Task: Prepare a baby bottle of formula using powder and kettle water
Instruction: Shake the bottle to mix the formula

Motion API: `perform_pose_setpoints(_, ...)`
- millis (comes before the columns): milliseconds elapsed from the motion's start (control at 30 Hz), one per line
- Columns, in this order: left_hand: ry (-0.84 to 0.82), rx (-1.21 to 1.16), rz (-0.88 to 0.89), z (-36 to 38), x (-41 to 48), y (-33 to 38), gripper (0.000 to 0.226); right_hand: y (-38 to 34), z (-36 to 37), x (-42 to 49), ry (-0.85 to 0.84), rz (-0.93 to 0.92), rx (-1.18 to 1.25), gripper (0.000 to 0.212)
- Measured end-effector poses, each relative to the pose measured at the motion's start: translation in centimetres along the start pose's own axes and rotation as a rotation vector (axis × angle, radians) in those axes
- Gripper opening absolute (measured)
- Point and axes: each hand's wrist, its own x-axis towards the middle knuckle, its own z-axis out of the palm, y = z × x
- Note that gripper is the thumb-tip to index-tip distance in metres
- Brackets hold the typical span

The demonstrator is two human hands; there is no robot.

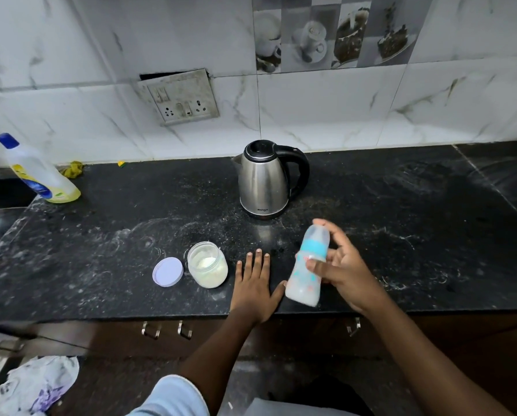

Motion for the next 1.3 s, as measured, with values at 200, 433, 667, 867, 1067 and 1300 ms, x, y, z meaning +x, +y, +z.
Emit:
perform_pose_setpoints(200, 0.021, -0.009, -0.018, 0.1, 0.0, 0.2, 0.091, -0.7, -1.3, 1.0, 0.346, -0.138, 0.264, 0.072)
perform_pose_setpoints(433, 0.019, -0.015, -0.015, 0.0, 0.0, 0.2, 0.091, -1.2, -0.8, 1.1, 0.38, -0.112, 0.348, 0.061)
perform_pose_setpoints(667, 0.018, -0.019, -0.009, -0.2, -0.1, 0.1, 0.096, -0.2, -0.6, 0.2, 0.181, 0.017, 0.175, 0.067)
perform_pose_setpoints(867, 0.025, -0.016, -0.009, -0.2, -0.1, 0.1, 0.094, -0.4, -0.6, 0.4, 0.167, 0.07, 0.078, 0.07)
perform_pose_setpoints(1067, 0.031, -0.031, -0.012, 0.1, -0.1, 0.0, 0.091, -0.5, -0.7, 1.5, 0.536, -0.012, 0.333, 0.052)
perform_pose_setpoints(1300, 0.03, -0.012, -0.012, 0.2, 0.1, 0.1, 0.095, -1.0, -0.5, -0.2, 0.151, 0.038, 0.131, 0.072)
